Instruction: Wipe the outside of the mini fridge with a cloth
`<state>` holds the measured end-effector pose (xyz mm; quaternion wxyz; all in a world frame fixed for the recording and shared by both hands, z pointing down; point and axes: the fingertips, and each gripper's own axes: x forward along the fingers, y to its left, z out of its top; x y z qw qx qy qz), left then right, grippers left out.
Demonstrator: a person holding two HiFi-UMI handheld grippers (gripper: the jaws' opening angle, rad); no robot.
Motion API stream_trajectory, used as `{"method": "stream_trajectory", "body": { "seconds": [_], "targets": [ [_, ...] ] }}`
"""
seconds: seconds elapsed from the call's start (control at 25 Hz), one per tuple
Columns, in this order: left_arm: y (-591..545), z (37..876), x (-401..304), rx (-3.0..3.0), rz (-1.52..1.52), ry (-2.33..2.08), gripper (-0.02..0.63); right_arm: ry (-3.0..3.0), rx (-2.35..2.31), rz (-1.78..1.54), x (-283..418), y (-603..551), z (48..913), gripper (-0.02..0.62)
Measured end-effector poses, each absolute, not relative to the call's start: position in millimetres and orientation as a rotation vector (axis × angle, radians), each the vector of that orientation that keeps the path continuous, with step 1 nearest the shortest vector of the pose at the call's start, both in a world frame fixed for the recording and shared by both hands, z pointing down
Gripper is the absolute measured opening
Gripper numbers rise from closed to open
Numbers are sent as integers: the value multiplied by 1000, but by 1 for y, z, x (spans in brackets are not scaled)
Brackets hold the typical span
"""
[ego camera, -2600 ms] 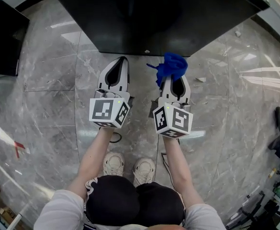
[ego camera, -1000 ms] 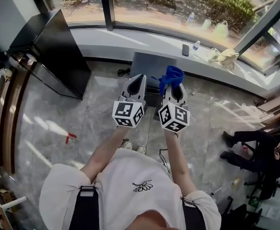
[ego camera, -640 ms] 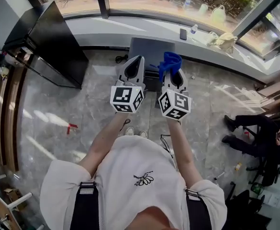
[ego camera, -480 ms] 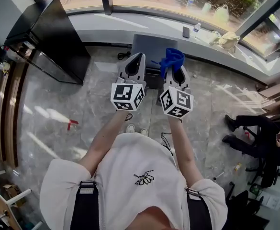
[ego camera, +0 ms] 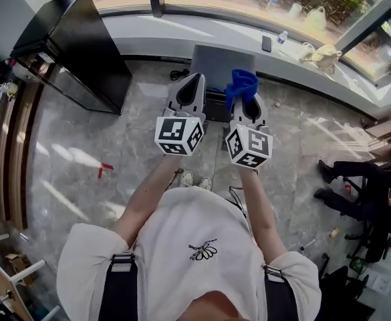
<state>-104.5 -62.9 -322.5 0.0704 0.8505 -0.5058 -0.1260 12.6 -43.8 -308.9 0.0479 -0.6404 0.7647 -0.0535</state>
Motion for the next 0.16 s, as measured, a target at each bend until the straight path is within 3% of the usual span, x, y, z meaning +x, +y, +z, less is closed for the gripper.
{"method": "stream_trajectory", "body": {
  "seconds": [0.16],
  "targets": [
    [-64,-317,-119,2549,-374,-1541,5,2366,-1954,-137,3,-42,-308,80]
  ]
}}
